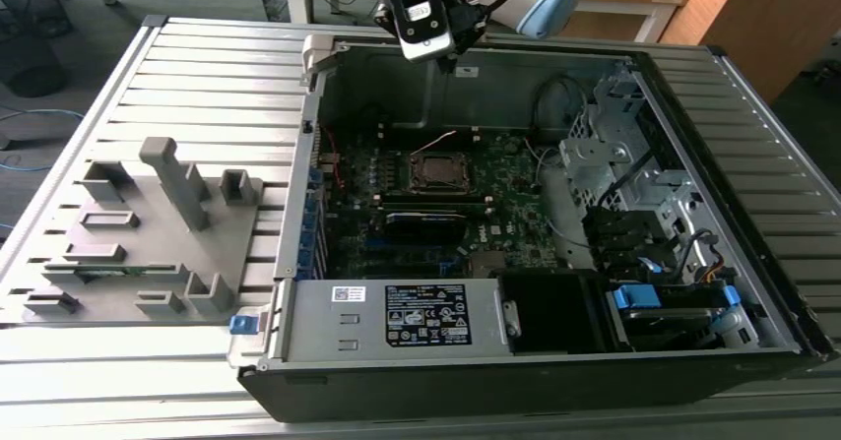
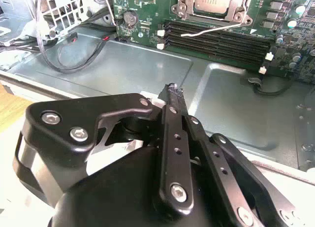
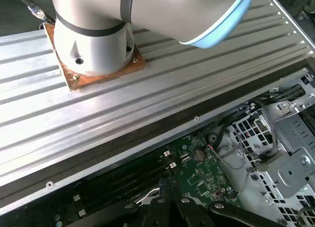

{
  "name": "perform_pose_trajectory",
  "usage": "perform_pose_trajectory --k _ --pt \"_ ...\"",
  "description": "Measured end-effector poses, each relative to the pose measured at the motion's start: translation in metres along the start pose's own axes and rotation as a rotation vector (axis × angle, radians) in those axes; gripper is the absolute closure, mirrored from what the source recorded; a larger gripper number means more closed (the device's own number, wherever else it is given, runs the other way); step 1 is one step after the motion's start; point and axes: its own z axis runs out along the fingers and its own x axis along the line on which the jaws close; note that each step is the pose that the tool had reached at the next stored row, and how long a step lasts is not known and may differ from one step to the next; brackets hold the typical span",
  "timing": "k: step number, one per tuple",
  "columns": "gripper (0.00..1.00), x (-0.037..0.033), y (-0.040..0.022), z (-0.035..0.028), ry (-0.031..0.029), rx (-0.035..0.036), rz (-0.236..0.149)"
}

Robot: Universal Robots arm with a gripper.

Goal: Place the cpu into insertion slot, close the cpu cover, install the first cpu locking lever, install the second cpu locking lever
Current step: 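Install the first cpu locking lever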

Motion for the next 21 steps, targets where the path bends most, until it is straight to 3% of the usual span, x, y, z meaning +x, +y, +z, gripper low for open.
perform_pose_trajectory --k 13,18,21 --pt "0.9 0.0001 -0.0001 0.0004 -0.0004 0.0006 0.0" --pt "0.9 0.0013 -0.0025 0.0054 -0.0079 0.0141 0.0" --pt "0.9 0.0024 -0.0045 0.0097 -0.0101 0.017 0.002"
